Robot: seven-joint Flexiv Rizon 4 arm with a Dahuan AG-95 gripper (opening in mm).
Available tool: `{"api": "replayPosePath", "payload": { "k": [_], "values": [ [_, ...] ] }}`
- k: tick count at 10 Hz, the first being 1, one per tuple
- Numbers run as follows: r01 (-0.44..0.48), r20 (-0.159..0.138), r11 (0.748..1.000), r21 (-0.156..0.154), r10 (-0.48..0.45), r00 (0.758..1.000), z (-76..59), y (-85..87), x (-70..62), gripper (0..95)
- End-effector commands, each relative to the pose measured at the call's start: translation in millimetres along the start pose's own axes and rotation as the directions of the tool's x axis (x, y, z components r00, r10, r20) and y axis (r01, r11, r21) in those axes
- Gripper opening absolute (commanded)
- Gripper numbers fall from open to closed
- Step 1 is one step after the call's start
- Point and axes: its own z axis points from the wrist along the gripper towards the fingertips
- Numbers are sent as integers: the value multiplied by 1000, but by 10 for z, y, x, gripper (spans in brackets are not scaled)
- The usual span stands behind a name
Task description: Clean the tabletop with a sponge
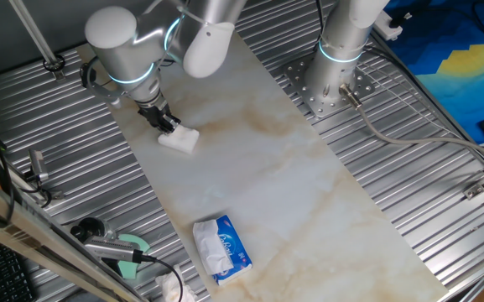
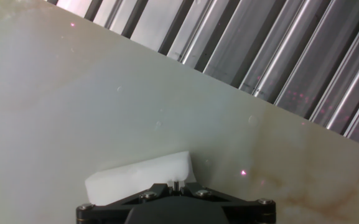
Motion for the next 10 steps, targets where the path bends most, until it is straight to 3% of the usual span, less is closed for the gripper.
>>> {"api": "replayPosePath", "payload": {
  "k": [1,10],
  "values": [
    [7,3,1000,1,-7,1000,0,1,0,0],
    [-18,-22,1000,20,18,1000,0,1,0,0]
  ]
}}
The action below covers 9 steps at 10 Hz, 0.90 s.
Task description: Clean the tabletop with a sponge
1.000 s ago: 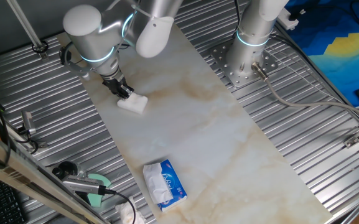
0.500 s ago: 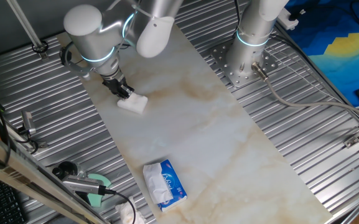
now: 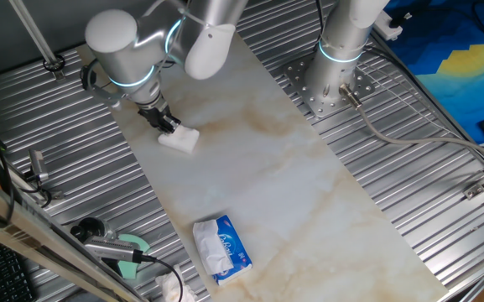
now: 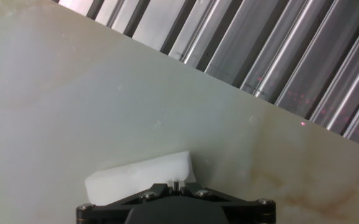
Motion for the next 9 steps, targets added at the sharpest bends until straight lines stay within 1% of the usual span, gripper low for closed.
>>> {"api": "replayPosePath", "payload": {
  "k": [1,4,9],
  "values": [
    [-7,6,1000,-1,7,1000,0,-4,5,0],
    [-9,10,1000,-3,9,1000,0,-4,5,0],
    [-19,8,1000,-1,19,1000,0,-4,5,0]
  ]
}}
